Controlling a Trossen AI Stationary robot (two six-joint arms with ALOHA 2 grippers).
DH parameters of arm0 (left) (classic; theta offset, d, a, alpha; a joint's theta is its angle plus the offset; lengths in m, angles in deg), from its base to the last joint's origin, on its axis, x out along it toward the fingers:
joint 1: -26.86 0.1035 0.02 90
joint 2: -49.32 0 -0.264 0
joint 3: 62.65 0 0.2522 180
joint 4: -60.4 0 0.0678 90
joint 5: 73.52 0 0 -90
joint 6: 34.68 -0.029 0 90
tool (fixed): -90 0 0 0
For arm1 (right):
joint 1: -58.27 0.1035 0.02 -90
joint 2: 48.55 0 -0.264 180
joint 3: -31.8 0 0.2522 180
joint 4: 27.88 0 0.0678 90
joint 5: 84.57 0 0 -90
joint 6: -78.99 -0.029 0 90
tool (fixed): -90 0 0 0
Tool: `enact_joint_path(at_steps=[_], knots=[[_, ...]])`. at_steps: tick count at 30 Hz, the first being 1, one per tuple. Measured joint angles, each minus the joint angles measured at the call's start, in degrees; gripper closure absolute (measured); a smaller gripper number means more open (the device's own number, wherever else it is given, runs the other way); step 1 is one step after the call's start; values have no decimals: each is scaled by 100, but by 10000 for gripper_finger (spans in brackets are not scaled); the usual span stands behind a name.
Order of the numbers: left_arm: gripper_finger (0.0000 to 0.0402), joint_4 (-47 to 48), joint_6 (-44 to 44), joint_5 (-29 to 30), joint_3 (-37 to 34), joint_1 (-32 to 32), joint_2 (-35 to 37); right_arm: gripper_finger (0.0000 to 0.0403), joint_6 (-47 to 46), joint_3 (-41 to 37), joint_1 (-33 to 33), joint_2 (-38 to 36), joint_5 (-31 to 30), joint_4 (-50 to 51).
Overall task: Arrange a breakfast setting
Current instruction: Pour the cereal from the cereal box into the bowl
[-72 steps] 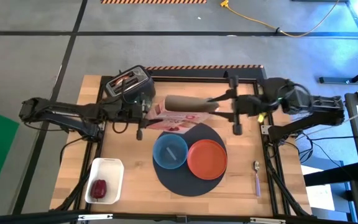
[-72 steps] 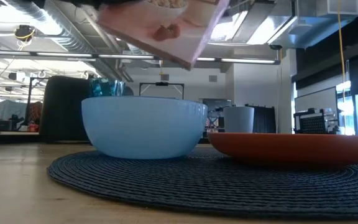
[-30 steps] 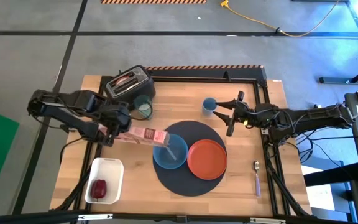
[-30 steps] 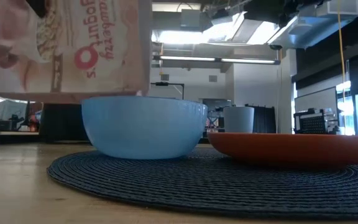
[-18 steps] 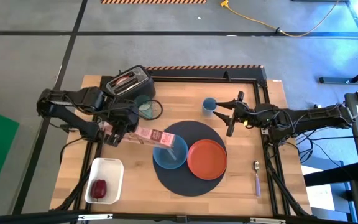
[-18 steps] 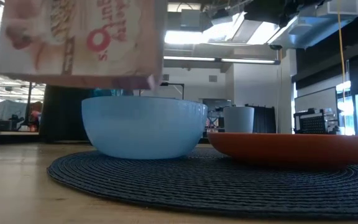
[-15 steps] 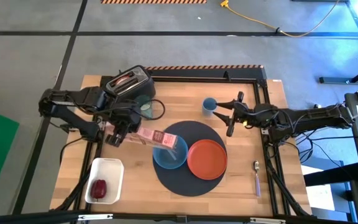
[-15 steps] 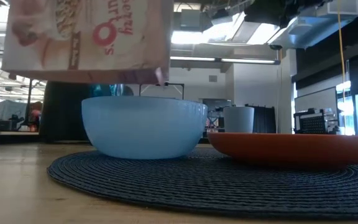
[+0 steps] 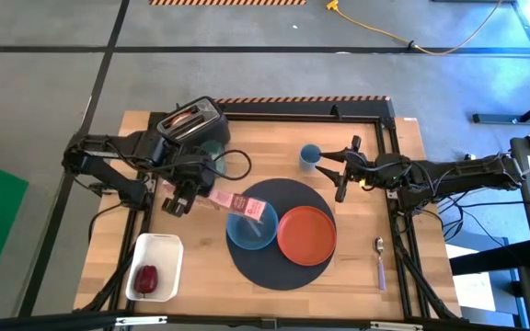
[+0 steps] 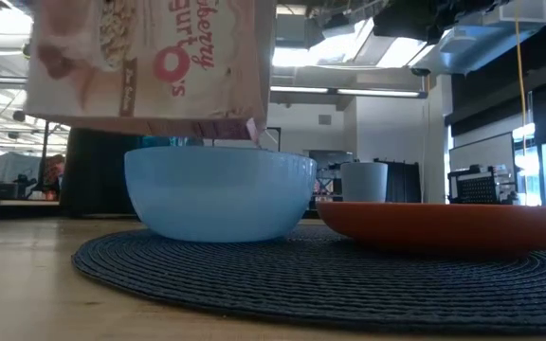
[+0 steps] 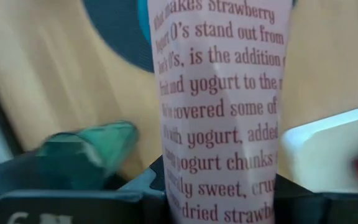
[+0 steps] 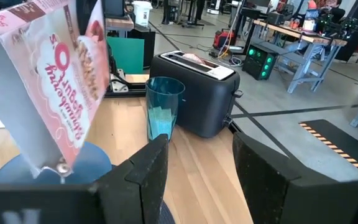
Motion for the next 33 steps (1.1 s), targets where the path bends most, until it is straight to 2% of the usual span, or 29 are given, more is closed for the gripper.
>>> enact_joint_path(at_steps=[4,11,16,27,33], knots=[[310,8,-389,530,0,-9,212,231,0,0,0,0,2,30],[310,6,-979,673,0,-497,290,231,37,0,0,0,0,92],[310,6,-987,1247,0,-857,290,231,42,0,0,0,-1,109],[310,4,-1178,2134,0,-1159,524,231,42,0,0,0,0,107],[310,6,-1309,2344,0,-1203,710,231,42,0,0,1,0,109]])
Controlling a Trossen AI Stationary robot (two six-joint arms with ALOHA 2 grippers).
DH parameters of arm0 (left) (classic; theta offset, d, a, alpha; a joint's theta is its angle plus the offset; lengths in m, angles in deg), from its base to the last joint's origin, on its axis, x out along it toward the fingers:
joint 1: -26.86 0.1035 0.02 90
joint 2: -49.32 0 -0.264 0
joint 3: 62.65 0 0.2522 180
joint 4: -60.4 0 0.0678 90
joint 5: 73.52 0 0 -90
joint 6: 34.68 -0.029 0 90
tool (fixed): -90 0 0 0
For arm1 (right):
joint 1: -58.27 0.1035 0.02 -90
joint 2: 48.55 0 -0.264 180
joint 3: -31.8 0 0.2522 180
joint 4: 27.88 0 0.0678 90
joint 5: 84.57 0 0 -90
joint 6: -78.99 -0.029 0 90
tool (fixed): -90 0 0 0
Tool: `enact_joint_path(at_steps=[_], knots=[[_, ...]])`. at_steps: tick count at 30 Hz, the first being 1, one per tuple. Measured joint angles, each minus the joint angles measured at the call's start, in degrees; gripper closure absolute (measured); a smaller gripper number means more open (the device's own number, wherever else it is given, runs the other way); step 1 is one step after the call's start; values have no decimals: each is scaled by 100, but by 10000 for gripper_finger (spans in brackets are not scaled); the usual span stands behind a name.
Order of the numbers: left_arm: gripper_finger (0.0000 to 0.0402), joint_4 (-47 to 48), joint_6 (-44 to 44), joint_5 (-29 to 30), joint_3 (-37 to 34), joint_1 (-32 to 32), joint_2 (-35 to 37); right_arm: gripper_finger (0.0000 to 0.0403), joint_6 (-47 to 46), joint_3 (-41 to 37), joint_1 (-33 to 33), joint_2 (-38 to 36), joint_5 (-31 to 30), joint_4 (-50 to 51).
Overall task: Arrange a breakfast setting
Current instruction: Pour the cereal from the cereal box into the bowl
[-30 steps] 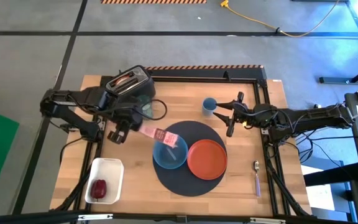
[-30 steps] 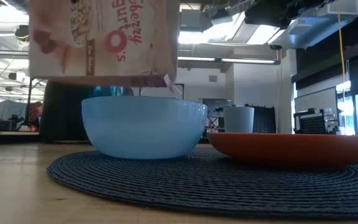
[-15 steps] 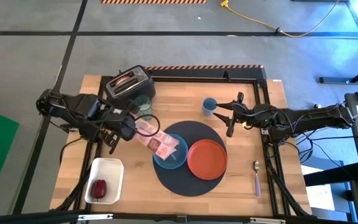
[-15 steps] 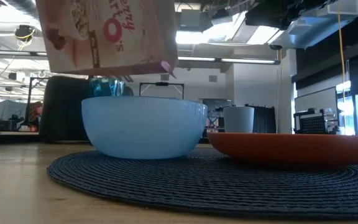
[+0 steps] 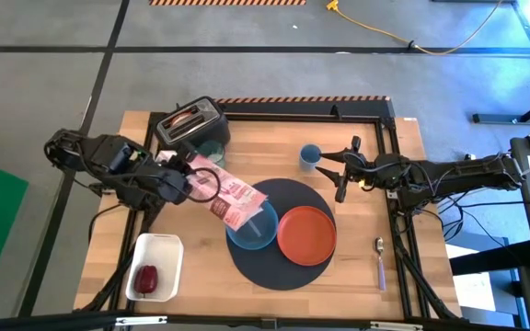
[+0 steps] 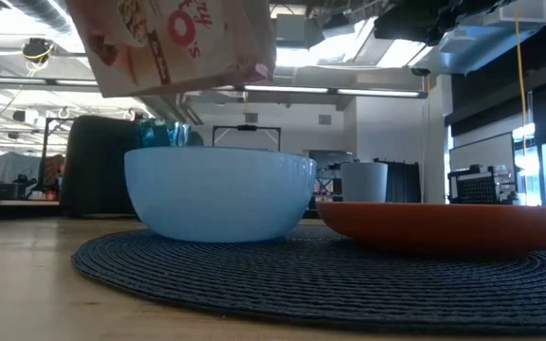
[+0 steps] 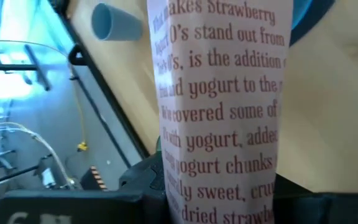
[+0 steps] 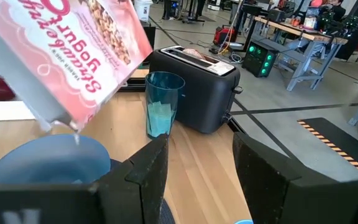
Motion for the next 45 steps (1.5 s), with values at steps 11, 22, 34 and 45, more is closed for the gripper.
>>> enact_joint_path(at_steps=[11,22,34,45], knots=[[310,2,-1192,554,0,-55,57,231,-52,0,0,3,0,15],[310,-4,-1839,295,-306,-63,52,231,-77,-39,0,27,-253,-4],[310,-11,-2455,533,-752,-281,-250,231,-43,-42,0,27,-341,-29],[310,-115,-2994,1263,-752,-589,-504,231,22,-42,0,27,-343,-138]])
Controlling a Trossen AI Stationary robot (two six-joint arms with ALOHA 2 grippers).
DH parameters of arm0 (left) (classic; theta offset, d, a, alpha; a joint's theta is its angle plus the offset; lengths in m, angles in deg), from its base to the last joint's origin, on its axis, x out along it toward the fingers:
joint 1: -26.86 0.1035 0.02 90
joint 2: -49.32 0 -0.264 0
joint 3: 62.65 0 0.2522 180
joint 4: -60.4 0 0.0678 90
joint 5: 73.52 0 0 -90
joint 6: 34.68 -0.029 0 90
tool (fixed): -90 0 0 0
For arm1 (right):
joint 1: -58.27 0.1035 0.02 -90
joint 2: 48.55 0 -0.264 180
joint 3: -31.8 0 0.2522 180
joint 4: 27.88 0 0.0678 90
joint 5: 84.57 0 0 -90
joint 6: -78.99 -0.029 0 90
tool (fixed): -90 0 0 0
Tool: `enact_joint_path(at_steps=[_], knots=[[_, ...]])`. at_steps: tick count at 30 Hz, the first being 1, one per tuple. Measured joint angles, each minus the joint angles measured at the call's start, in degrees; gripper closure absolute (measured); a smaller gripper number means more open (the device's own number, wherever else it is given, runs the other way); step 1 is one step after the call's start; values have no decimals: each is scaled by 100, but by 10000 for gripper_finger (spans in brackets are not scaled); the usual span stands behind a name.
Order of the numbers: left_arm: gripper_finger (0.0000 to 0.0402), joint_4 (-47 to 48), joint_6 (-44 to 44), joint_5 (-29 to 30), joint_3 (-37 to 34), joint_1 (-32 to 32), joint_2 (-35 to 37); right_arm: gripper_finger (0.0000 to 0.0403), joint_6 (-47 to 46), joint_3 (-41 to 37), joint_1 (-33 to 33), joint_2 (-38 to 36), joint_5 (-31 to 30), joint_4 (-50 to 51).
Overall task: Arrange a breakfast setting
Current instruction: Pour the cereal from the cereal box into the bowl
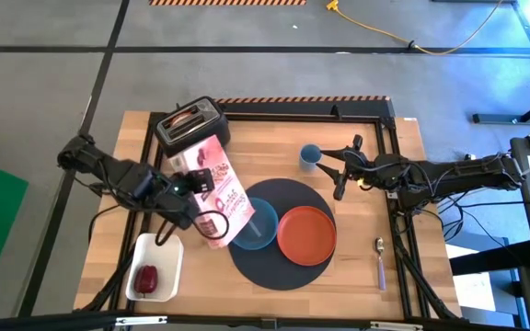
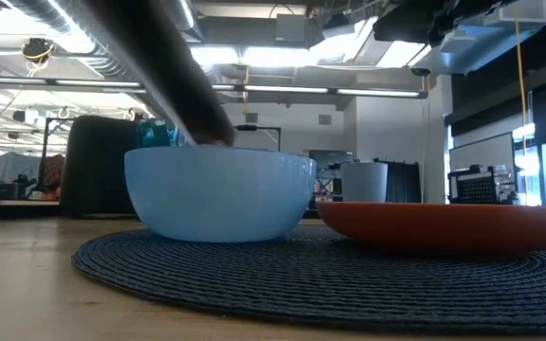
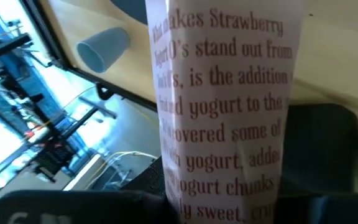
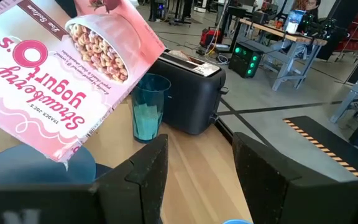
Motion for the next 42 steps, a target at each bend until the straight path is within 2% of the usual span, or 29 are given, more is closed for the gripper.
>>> enact_joint_path(at_steps=[11,17,27,31,42], knots=[[310,-89,-296,459,-2,-356,-69,231,4,-2,0,0,0,0],[310,-88,-300,480,-2,-359,-250,231,4,-2,0,0,0,0],[310,-95,-449,888,-2,-294,-540,231,4,-2,0,0,11,0],[310,-106,-621,1119,-2,-294,-578,231,36,-2,0,0,15,2],[310,-165,-748,1274,-2,-258,-578,231,72,-4,0,0,17,25]])
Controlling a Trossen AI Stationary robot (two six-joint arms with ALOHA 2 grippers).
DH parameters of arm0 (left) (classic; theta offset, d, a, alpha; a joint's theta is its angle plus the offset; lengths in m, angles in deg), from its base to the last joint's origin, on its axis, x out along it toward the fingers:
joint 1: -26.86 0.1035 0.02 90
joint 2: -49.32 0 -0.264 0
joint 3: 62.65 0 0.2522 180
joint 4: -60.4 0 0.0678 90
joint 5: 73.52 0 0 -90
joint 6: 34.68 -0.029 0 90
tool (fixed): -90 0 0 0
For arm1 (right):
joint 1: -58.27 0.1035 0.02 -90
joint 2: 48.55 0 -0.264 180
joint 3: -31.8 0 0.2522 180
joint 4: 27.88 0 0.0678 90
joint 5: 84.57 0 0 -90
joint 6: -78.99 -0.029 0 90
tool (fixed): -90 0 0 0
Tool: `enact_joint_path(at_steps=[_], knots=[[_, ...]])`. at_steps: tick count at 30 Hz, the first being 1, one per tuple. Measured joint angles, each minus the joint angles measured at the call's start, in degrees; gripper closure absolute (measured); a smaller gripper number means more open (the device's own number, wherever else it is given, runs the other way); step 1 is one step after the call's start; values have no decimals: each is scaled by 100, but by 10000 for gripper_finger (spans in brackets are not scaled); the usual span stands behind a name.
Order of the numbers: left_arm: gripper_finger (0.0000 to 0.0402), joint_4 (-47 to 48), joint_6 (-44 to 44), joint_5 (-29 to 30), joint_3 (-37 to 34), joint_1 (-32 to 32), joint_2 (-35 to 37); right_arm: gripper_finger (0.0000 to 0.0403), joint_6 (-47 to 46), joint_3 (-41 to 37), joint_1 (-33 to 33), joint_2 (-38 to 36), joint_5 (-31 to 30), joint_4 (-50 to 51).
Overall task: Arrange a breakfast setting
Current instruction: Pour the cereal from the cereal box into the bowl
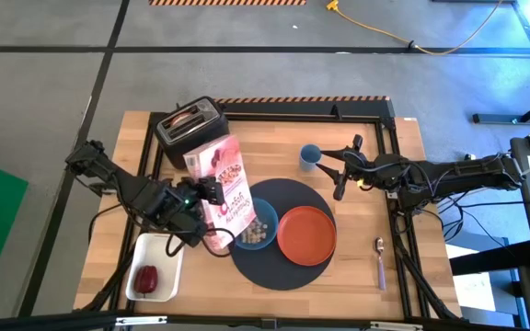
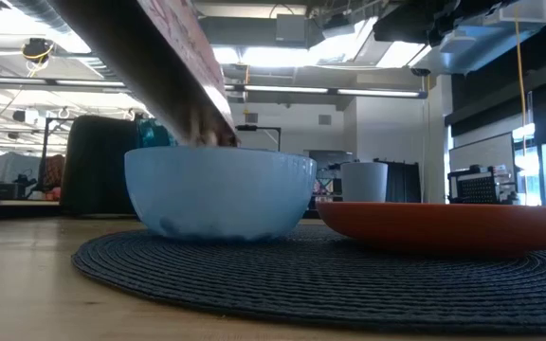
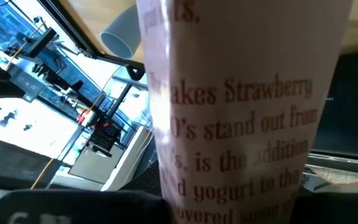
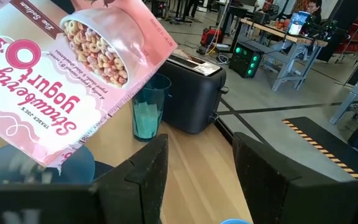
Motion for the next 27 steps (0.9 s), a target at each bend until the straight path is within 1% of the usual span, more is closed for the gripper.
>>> enact_joint_path(at_steps=[8,13,17,21,24,27], knots=[[310,4,269,-235,0,169,0,231,-2,0,0,-2,2,-1],[310,20,580,-504,0,387,0,231,-2,0,0,-1,4,-1],[310,15,763,-841,0,613,2,231,-2,0,0,0,4,-1],[310,36,797,-918,0,779,7,231,-2,0,0,-2,7,1],[310,94,798,-967,72,859,7,231,-2,0,0,-2,7,1],[310,83,815,-1152,273,948,9,231,-2,0,0,-1,7,4]])
